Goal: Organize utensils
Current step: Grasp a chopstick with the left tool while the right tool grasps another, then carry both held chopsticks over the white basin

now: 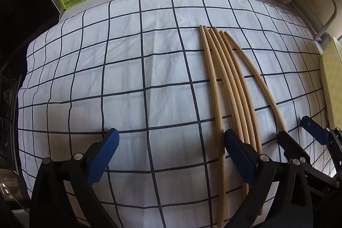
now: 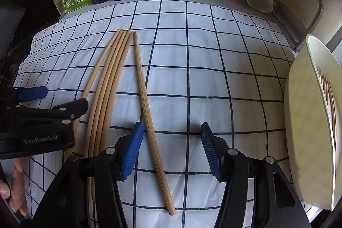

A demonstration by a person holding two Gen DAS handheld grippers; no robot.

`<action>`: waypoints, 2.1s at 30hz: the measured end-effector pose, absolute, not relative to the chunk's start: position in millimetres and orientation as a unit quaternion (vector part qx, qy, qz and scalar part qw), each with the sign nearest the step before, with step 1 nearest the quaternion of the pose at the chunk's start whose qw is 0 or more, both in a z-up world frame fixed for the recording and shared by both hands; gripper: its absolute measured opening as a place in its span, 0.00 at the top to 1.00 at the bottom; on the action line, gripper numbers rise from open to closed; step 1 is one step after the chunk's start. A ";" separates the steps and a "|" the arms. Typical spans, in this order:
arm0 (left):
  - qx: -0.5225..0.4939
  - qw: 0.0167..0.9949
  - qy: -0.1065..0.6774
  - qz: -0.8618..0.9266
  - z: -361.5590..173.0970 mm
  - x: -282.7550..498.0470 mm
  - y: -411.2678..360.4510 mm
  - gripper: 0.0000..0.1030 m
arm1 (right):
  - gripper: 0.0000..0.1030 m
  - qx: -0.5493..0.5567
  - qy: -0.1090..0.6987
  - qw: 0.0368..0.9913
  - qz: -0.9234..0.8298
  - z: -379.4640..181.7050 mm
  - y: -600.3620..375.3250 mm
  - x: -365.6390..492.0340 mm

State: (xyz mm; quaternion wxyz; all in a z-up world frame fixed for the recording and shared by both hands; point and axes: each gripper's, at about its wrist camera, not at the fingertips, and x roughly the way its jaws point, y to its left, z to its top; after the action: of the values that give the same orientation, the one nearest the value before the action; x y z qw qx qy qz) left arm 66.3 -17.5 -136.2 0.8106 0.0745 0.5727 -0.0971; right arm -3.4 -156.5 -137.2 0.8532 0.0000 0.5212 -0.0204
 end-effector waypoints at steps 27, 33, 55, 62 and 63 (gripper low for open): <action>0.071 0.809 0.560 -0.162 -97.3 31.5 -21.3 0.93 | 0.94 0.060 0.508 0.859 0.016 -108.8 -156.2 -18.1; 0.074 0.824 0.534 -0.176 -65.0 23.1 -31.9 0.93 | 0.94 0.076 0.480 0.874 0.025 -73.7 -163.9 -34.2; 0.124 0.813 0.465 -0.328 0.6 -10.0 -222.3 0.93 | 0.94 0.156 0.417 0.887 -0.124 -23.1 -357.3 -112.9; 0.168 0.777 0.481 -0.369 -14.1 -13.4 -303.9 0.93 | 0.94 0.199 0.414 0.870 -0.176 -40.5 -420.5 -125.1; 0.174 0.773 0.483 -0.373 -16.8 -13.9 -312.3 0.93 | 0.94 0.204 0.417 0.868 -0.180 -43.9 -426.7 -125.1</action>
State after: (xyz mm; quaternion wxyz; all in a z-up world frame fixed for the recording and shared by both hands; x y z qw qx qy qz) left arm -13.9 -312.3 -16.8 0.7729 0.1739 0.4828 -0.3733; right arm -125.1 -426.7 -43.9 0.8675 0.2036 0.4165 -0.1802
